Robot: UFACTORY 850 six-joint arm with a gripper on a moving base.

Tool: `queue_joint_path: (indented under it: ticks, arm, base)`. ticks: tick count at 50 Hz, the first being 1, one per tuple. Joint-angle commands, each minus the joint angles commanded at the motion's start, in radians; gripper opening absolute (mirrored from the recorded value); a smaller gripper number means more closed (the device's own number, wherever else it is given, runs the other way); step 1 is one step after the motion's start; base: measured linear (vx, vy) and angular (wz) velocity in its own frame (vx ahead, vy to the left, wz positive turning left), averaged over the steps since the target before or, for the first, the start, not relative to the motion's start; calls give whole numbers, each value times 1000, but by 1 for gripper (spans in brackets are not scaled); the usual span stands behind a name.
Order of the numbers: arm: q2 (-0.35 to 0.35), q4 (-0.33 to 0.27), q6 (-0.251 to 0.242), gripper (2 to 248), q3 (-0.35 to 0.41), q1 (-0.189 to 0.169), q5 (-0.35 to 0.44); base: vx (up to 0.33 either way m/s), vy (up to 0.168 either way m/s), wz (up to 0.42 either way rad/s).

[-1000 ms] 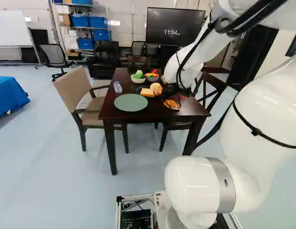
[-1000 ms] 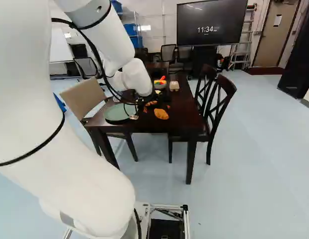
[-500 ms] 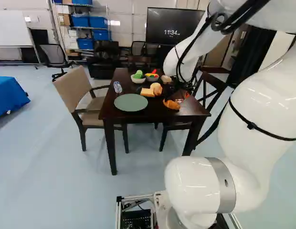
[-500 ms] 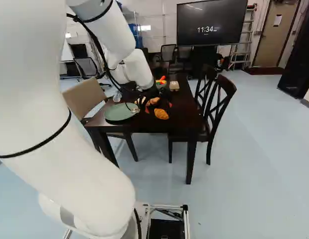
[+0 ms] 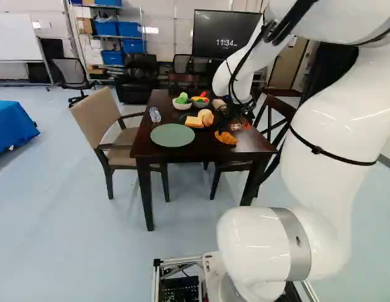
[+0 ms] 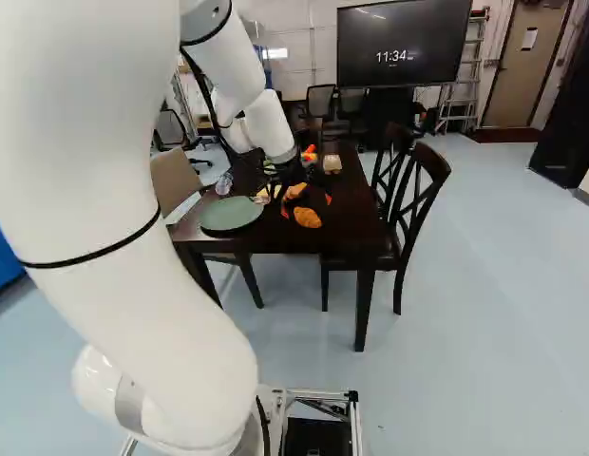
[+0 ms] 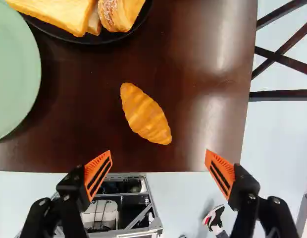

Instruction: Move the croissant to the empty plate

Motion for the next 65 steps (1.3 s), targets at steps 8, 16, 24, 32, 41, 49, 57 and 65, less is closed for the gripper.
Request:
queue_joint_path:
  ticks: [8, 16, 24, 32, 41, 49, 57, 65]
  arm:
    - [-32, 0, 0, 247, -36, 7, -12]
    - [-49, 0, 0, 247, -56, 15, -12]
    - [-51, 0, 0, 247, -58, 16, -12]
    - [-51, 0, 0, 247, -58, 16, -12]
    - [-51, 0, -59, 247, -58, 16, -12]
    - [-51, 0, -138, 247, -58, 16, -12]
    - [-51, 0, -221, 247, -58, 16, -12]
    - [-51, 0, -305, 247, -58, 16, -12]
  base:
    - [0, 0, 0]
    - [0, 0, 0]
    - [0, 0, 0]
    - [0, 0, 0]
    - [0, 0, 0]
    - [0, 0, 0]
    - [0, 0, 0]
    - [0, 0, 0]
